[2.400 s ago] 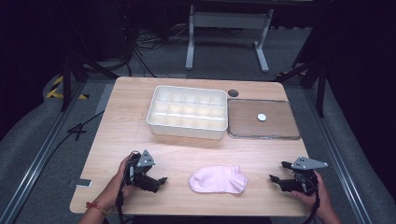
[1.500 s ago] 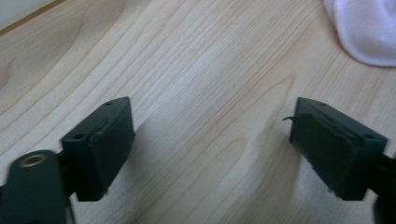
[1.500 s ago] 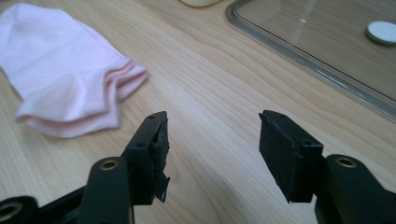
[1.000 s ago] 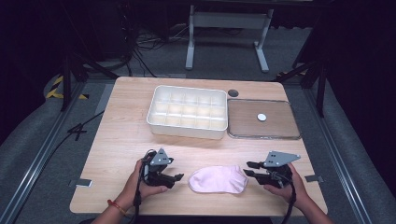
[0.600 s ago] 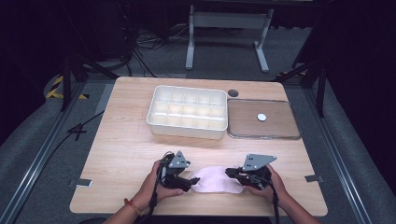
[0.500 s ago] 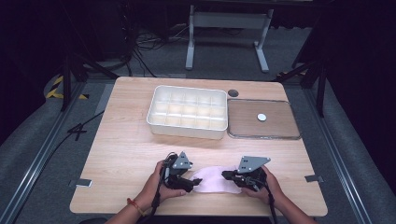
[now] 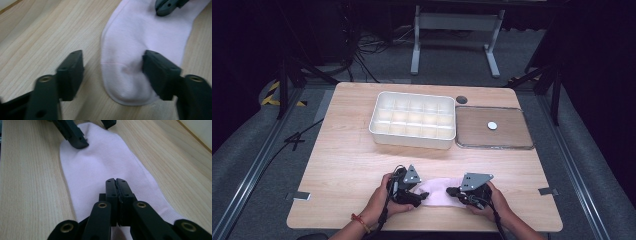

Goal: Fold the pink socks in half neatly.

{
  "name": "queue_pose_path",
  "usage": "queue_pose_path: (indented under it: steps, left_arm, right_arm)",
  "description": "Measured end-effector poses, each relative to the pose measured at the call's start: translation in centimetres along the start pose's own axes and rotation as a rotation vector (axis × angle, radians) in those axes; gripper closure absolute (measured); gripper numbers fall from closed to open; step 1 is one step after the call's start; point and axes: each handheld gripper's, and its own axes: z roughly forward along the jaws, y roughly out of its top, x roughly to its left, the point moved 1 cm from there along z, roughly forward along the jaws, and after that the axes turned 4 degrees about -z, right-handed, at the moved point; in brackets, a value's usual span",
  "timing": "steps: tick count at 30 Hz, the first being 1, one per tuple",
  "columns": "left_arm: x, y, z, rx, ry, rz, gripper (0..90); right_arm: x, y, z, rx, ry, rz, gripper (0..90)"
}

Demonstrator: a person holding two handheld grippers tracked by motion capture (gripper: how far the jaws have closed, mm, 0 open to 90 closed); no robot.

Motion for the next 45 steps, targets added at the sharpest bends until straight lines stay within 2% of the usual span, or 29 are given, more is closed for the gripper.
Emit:
queue_pose_path:
  steps: [5,10,12,15,25,26,29,31,37,38,41,42,45]
  left_arm:
    - [0.5,-0.1,-0.1,-0.014,-0.017,-0.02,56.7]
    - [0.6,0.0,-0.2,-0.012,-0.038,-0.032,66.6]
    - [0.8,0.0,-0.2,-0.004,-0.068,-0.036,72.2]
    - [1.0,0.0,-0.1,-0.012,-0.087,-0.062,76.8]
    - [0.8,0.0,-0.2,-0.012,-0.077,-0.062,79.2]
    - [0.7,0.1,-0.3,-0.008,-0.079,-0.052,79.2]
    - [0.6,0.2,-0.6,-0.046,-0.092,-0.056,79.2]
    - [0.5,0.4,-0.8,-0.061,-0.102,-0.062,79.1]
    - [0.4,0.8,-1.3,-0.1,-0.109,-0.04,78.8]
    - [0.4,0.9,-1.3,-0.107,-0.111,-0.05,78.7]
    - [0.3,1.4,-1.2,-0.112,-0.109,-0.028,78.4]
    - [0.2,1.6,-1.1,-0.11,-0.097,-0.025,78.4]
    - [0.2,1.9,-1.0,-0.117,-0.088,-0.027,77.9]
  right_arm:
    - [-0.2,-0.1,0.0,-0.007,0.015,0.02,89.4]
    - [0.0,0.0,0.0,0.004,0.002,-0.006,89.4]
    - [-0.2,-0.1,0.1,-0.004,0.013,0.004,89.5]
    - [-0.3,0.0,0.1,0.0,0.01,-0.002,89.5]
    - [-0.3,0.1,0.2,0.005,0.007,-0.003,89.6]
    - [-0.3,0.2,0.2,0.006,0.007,-0.004,89.6]
    - [-0.3,0.2,0.3,0.008,0.008,-0.002,89.6]
    - [-0.3,0.3,0.3,0.009,0.012,-0.004,89.6]
    - [-0.8,0.8,0.6,0.025,0.02,-0.016,89.6]
    - [-0.9,0.9,0.7,0.03,0.022,-0.022,89.7]
    - [-1.3,1.3,1.2,0.042,0.02,-0.034,89.7]
    - [-1.4,1.6,1.4,0.044,0.022,-0.038,89.7]
    - [-1.8,1.9,1.6,0.06,0.03,-0.044,89.7]
